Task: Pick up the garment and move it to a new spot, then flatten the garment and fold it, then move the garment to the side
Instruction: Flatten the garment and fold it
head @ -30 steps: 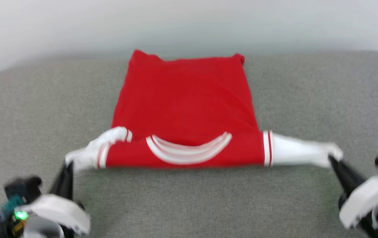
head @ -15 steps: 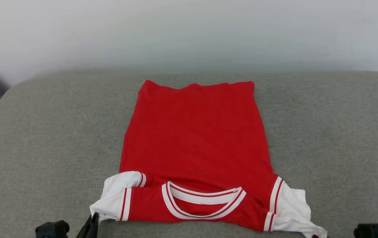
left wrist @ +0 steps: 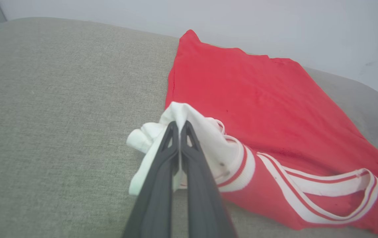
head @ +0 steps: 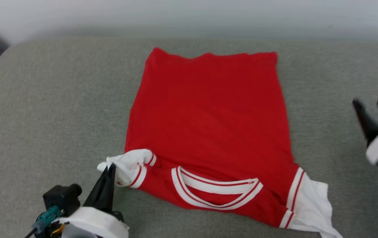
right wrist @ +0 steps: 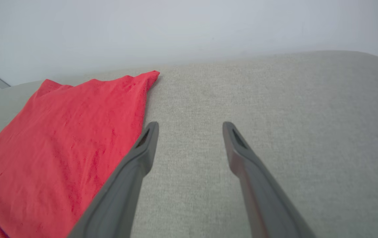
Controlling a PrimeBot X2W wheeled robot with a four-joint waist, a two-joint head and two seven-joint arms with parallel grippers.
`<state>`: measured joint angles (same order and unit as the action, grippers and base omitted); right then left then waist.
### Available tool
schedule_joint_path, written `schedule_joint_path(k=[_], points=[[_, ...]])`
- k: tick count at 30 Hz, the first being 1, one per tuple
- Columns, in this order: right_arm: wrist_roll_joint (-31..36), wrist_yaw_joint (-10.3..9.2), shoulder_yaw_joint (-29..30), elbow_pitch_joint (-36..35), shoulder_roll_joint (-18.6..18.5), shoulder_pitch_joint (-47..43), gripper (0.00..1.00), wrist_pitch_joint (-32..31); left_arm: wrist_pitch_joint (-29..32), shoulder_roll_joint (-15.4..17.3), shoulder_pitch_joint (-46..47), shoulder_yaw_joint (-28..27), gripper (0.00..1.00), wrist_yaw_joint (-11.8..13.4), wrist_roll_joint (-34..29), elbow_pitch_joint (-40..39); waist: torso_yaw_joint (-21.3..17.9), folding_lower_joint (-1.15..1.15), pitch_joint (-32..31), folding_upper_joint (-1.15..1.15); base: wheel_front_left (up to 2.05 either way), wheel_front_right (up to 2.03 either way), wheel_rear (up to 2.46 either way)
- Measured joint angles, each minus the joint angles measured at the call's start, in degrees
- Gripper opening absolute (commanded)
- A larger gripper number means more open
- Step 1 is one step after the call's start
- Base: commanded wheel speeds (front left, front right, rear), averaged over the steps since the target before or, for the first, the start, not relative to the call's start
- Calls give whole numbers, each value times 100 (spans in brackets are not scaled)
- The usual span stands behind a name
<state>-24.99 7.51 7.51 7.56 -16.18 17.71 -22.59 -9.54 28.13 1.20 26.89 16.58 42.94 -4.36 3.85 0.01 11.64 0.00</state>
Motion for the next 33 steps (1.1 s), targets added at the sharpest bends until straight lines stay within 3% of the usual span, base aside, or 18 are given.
schedule_joint_path(k=[8, 14, 23, 29, 32, 33], points=[[163, 0, -29, 1441, -390, 2586, 100, -1552, -211, -313, 664, 203, 0, -207, -247, -171, 540, 1, 806, 0, 0, 0, 0], [645, 0, 4, 2076, -347, 3999, 100, -2710, -335, -534, 1167, 365, 0, -426, -458, -227, 992, 1, 1457, 0, 0, 0, 0], [1378, 0, 120, 2686, -36, 4742, 100, -3374, -463, -853, 1518, 483, 0, -738, -544, -11, 1509, 1, 2253, 0, 0, 0, 0], [1738, 3, 453, 2864, 11, 4971, 100, -3723, -503, -926, 1582, 485, 0, -909, -579, 186, 1701, 0, 2434, 0, 0, 0, 0], [1834, 2, 556, 2884, 56, 5014, 0, -3857, -521, -951, 1608, 452, 0, -938, -594, 227, 1719, 0, 2433, 0, 0, 0, 0], [1848, 2, 579, 2883, 69, 5014, 0, -3887, -525, -962, 1616, 443, 0, -953, -598, 238, 1721, 0, 2429, 0, 0, 0, 0]])
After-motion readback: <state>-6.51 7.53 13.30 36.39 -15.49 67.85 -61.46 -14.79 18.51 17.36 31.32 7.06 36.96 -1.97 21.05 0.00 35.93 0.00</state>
